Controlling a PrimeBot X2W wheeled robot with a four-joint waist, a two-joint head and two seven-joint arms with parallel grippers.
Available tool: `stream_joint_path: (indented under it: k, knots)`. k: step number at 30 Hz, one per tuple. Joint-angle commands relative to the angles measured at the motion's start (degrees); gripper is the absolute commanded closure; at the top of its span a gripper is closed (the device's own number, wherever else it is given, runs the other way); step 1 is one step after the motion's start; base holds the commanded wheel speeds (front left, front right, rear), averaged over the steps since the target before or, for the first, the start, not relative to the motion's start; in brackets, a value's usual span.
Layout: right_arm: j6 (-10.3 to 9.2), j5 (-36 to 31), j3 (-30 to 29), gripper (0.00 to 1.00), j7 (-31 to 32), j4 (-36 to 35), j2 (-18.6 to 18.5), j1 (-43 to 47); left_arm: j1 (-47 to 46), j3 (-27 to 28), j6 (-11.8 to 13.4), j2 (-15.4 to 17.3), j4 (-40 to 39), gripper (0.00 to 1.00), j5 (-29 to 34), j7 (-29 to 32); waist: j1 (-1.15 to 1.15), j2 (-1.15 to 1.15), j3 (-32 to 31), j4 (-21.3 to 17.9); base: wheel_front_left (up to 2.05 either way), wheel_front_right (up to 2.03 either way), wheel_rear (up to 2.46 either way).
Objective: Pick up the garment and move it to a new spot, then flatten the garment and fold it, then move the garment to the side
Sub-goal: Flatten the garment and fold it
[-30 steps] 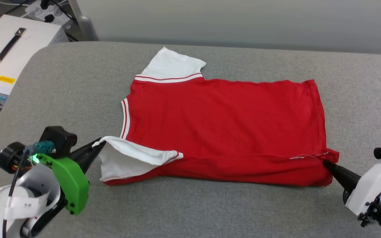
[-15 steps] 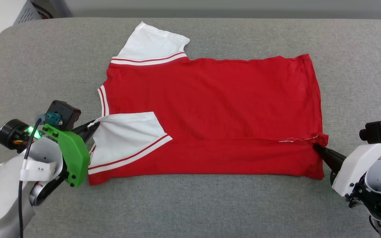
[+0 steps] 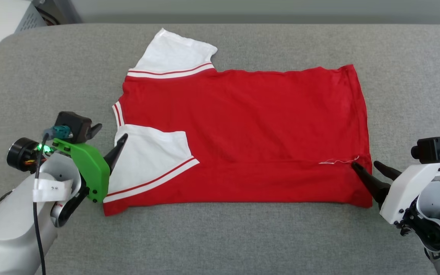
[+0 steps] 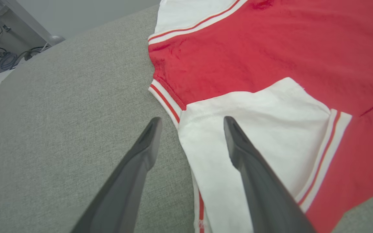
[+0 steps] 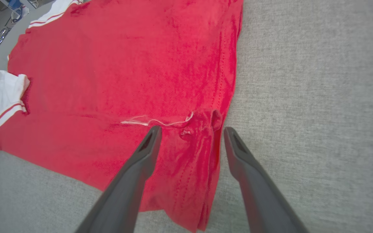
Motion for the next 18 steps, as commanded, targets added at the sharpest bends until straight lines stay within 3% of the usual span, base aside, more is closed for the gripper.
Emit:
stream_joint_path:
  k: [1,9,12,18]
  knots:
    - [-0.03,-1.0,0.3,0.0,-0.6,-0.6,-0.5,-0.4,-0.2,1.0,0.8,-0.7,0.6,0.0,-1.3,-1.1,0.0,0.0,-1.5,0.4,0.0,0.0,0.0]
    - [-0.03,-7.1,-0.2,0.0,1.4,-4.4,-1.0,3.4,5.6,5.7,5.5,-3.4,-2.5,0.0,-7.2,-5.9,0.0,0.0,-5.9,1.4,0.0,0.0,0.0]
    - [-0.03,-10.3,-1.9,0.0,4.3,-6.4,0.2,5.7,9.7,6.1,8.1,-3.3,-6.3,0.0,-9.8,-3.3,0.0,0.0,-7.0,1.6,0.0,0.0,0.0]
    - [-0.03,-16.4,-7.6,0.0,12.1,-11.5,4.6,10.5,18.2,4.9,15.6,-1.0,-15.9,0.0,-12.4,4.7,0.0,0.0,-7.4,1.7,0.0,0.0,0.0]
